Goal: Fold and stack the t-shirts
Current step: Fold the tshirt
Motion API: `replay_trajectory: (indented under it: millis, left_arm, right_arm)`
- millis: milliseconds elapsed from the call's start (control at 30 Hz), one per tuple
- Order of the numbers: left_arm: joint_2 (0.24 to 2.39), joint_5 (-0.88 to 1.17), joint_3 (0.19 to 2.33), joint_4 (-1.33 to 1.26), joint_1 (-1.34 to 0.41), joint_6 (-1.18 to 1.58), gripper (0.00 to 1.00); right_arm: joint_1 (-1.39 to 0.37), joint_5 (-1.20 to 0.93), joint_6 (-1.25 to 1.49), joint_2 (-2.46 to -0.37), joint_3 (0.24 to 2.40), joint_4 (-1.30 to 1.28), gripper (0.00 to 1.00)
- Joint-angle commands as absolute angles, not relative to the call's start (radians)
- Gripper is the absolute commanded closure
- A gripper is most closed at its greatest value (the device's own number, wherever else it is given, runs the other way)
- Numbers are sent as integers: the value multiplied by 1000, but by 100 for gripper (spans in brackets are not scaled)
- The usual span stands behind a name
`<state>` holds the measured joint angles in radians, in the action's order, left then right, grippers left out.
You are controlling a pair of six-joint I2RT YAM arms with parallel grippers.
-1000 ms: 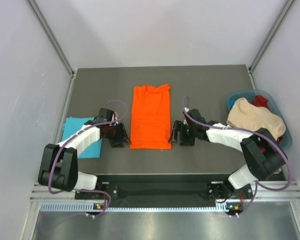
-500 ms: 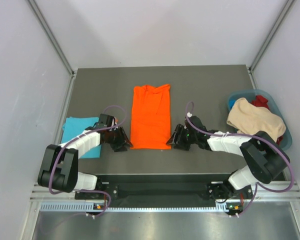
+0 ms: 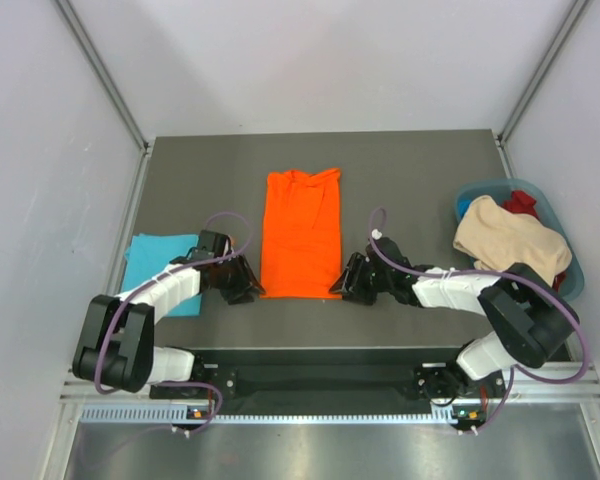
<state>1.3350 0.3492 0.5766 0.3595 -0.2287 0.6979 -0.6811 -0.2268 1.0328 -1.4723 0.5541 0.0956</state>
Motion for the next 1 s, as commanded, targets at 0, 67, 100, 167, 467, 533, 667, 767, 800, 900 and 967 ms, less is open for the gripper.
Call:
replay_trajectory:
  millis: [0,67,100,167,467,533,667,767,800,900,967]
  left_arm:
    - [1324,268,543,376,-239,693,52]
    - [1339,290,535,359,-239,699,53]
    - [1345,296,532,347,-239,704,54]
    - [1353,299,523,338,-241,707,58]
    - [1356,324,529,310,-241,722,100]
    - [1335,331,537,322,-244,726,100]
    - [1272,310,560,405,-276,738,100]
    - [1229,293,565,432,-307,761,100]
    - [1220,291,565,437,-316,768,100]
    - [1184,262,572,463,-376,798,100]
    - [1174,232,575,474,-399,811,100]
  right_arm:
    - [-706,-164,1037,-1489,522,48,50]
    - [-706,-152,1039,-1489,520,51,53]
    - [-706,-150,1040,-1493,519,51,55]
    - [-707,-152,1043,-1497,515,57,59]
    - [-707,-138,1043,-1480,489,89,97]
    - [-707,-144,1039,-1460,485,95,100]
    - [-712,-135,1006,-1401,482,61,100]
    - [-724,-127,993,-1356,468,60,100]
    - [-732,-129,989,-1342,466,54,100]
    - [-750,-120,980,-1313,466,32,100]
    - [-761,-97,973,-1295,468,11,100]
